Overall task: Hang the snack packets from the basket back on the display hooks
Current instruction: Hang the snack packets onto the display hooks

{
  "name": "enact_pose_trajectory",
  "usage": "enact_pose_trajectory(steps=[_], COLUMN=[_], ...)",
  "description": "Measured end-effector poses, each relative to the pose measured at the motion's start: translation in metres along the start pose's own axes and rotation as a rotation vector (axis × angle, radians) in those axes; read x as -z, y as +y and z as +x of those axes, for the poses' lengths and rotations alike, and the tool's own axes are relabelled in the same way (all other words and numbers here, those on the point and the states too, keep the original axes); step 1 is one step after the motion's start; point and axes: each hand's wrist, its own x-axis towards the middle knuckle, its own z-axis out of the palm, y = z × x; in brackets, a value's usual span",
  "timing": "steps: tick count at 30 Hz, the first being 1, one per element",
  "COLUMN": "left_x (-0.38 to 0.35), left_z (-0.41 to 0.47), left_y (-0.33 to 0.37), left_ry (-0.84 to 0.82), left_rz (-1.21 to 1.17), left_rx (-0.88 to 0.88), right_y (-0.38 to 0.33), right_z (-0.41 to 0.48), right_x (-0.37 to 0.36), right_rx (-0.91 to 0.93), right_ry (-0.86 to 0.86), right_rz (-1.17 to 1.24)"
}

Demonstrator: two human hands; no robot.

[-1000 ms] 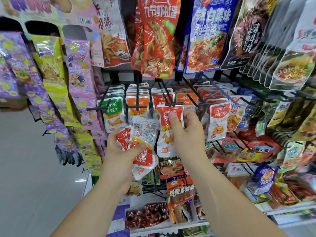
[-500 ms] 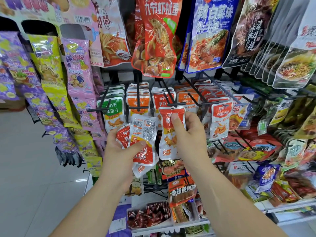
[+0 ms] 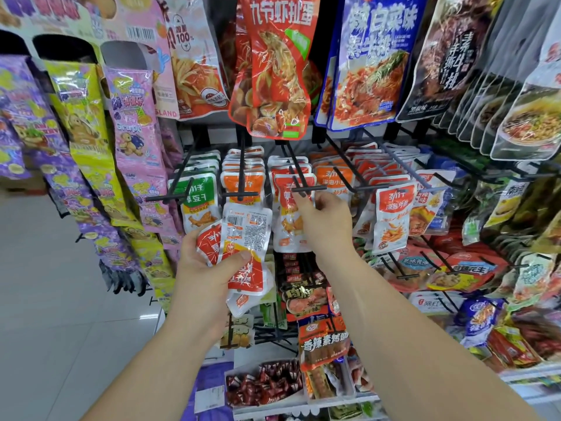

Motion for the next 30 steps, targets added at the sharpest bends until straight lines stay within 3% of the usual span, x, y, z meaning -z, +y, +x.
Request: enact_pose_trajectory(steps=[8, 13, 20, 22, 26, 30], left_x=[0.005, 0.004, 0.003, 0.002, -0.001, -0.003], left_z=[0.002, 0.001, -0.002, -0.003, -0.004, -0.006], left_y=[0.000, -0.001, -0.003, -0.004, -0.005, -0.003], left_ry=[0.047, 0.042, 0.054, 0.060, 0.056, 0.031], left_rz=[0.023, 0.032, 0.023, 0.022, 0.021, 0.019], left_rx=[-0.016, -0.013, -0.017, -0.016, -0.015, -0.022], right_y=[0.018, 0.023, 0.021, 0.028, 0.040, 0.044], right_z=[0.028, 0.030, -0.001, -0.008, -0.009, 0.000], right_x=[-0.022, -0.027, -0.019, -0.018, -0.017, -0.011], right_rx=[0.003, 0.046, 0.166, 0.252, 0.599, 0.760], right_ry=[0.065, 0.142, 0.112, 0.120, 0.302, 0.302], right_rz=[0.049, -0.056, -0.011, -0.124, -0.498, -0.660])
